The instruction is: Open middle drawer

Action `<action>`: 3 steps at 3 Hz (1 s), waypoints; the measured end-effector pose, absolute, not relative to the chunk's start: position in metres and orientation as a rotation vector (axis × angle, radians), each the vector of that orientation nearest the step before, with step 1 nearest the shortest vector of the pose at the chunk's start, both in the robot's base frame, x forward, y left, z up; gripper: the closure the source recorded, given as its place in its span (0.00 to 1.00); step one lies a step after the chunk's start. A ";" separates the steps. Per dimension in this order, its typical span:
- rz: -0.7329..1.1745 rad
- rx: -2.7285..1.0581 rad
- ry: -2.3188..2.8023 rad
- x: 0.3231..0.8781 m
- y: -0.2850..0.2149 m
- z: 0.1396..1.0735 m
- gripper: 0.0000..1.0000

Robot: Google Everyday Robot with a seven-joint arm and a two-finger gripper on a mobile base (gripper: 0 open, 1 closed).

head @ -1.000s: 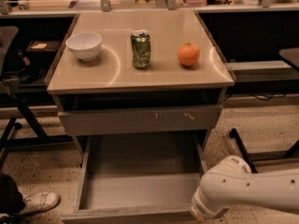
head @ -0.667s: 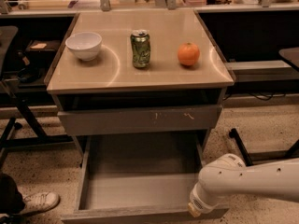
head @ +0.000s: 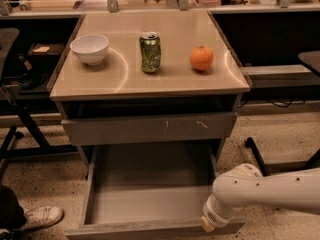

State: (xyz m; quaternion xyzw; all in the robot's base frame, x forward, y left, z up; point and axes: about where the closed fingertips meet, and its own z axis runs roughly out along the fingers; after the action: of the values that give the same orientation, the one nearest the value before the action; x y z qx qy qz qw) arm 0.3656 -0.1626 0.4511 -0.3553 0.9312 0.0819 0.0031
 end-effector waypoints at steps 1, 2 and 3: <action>0.257 -1.114 2.920 0.366 -0.163 0.451 0.82; 0.247 -1.062 2.924 0.364 -0.173 0.467 0.58; 0.144 -0.795 3.032 0.324 -0.234 0.519 0.35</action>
Offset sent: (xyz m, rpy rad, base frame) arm -0.0070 -0.0446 0.0726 -0.0034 -0.0594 -0.1464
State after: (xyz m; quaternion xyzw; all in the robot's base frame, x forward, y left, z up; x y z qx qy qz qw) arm 0.3238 -0.2344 0.5195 -0.2534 0.9663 0.0459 0.0020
